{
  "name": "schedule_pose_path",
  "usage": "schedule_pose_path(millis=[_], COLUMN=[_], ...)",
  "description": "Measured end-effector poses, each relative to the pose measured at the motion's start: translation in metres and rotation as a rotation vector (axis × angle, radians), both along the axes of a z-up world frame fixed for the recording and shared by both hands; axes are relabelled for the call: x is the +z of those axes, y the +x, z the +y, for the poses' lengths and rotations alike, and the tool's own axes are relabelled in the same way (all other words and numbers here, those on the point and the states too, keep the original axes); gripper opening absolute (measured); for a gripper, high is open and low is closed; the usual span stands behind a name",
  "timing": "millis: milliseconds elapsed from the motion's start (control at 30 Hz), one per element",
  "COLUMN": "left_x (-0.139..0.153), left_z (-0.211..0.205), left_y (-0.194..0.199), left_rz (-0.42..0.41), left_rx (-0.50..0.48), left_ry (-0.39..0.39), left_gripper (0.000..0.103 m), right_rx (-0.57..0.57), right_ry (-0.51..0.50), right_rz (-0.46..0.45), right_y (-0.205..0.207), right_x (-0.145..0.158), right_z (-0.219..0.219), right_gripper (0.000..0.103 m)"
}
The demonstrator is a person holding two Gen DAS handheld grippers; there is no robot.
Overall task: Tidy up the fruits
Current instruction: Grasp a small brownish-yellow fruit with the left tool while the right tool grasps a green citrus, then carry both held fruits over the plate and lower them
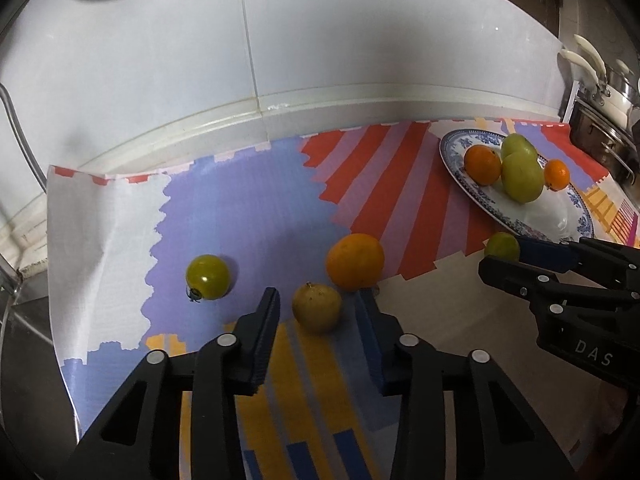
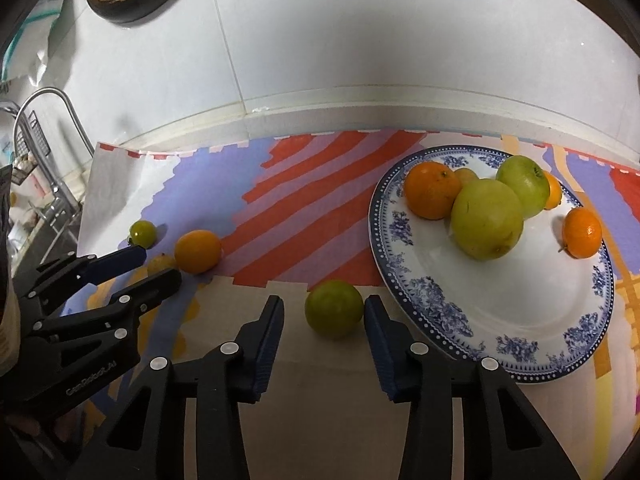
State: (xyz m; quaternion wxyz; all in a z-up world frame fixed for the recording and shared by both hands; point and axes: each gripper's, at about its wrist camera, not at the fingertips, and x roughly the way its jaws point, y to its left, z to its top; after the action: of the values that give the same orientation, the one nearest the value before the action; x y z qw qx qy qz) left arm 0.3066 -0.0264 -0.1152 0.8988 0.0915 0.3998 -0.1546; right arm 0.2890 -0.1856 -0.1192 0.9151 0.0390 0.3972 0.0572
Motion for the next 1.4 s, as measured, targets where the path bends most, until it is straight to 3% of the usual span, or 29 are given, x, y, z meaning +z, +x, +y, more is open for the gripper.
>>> schedule_pose_path(millis=[100, 133, 700, 1400], left_x=[-0.002, -0.002, 0.026, 0.089], left_z=[0.000, 0.000, 0.003, -0.007], left_y=[0.003, 0.003, -0.015, -0.076], left_rz=[0.015, 0.016, -0.050, -0.176], left_rx=[0.004, 0.004, 0.010, -0.017], left_ry=[-0.003, -0.005, -0.045, -0.116], left_gripper=[0.027, 0.027, 0.027, 0.027], right_rx=[0.000, 0.001, 0.020, 0.035], right_ry=[-0.007, -0.007, -0.011, 0.007], right_rz=[0.009, 0.010, -0.037, -0.186], right_y=[0.001, 0.001, -0.010, -0.074], right_x=[-0.002, -0.002, 0.019, 0.083], right_z=[0.001, 0.001, 0.003, 0.000], right_gripper=[0.035, 0.031, 0.031, 0.031])
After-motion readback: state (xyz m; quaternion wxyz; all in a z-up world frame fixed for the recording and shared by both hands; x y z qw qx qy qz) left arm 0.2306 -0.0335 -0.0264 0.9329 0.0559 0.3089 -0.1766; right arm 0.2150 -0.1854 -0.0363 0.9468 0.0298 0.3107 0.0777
